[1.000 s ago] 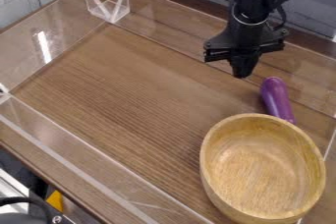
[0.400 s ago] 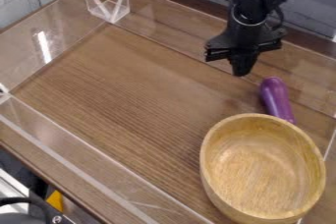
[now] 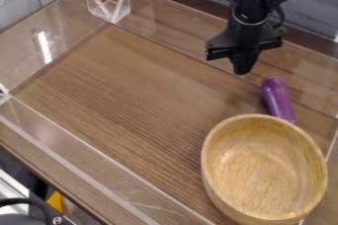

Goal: Remove the purple eggplant from inside the brown bowl and put it on the table

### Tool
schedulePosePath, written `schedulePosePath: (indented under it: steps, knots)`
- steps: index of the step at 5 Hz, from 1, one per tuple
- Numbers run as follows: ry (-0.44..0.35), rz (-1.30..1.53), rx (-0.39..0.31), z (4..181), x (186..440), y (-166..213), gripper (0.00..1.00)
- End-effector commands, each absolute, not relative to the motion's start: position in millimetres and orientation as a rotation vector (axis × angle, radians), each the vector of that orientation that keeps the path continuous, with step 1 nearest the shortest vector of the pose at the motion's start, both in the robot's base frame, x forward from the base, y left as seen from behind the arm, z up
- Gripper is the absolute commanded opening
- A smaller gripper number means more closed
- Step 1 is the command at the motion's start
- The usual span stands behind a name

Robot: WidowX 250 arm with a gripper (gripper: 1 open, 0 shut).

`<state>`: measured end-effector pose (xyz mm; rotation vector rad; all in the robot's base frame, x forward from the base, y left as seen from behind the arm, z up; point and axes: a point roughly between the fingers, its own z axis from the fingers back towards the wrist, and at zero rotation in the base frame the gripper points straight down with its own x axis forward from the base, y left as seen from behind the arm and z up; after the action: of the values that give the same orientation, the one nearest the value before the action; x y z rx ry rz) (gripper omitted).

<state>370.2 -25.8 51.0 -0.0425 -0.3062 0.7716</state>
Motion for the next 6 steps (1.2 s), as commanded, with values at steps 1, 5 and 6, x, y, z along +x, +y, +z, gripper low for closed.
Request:
schedulePosePath:
  steps: [1,5,6]
  knots:
    - [-0.347,0.788,-0.054,60.5,372.6,-19.1,0.0]
    - [-0.337,0.787,-0.031,54.4,367.5,-16.8,1.0]
    - [-0.335,0.79,-0.024,54.9,366.1,-15.9,1.0]
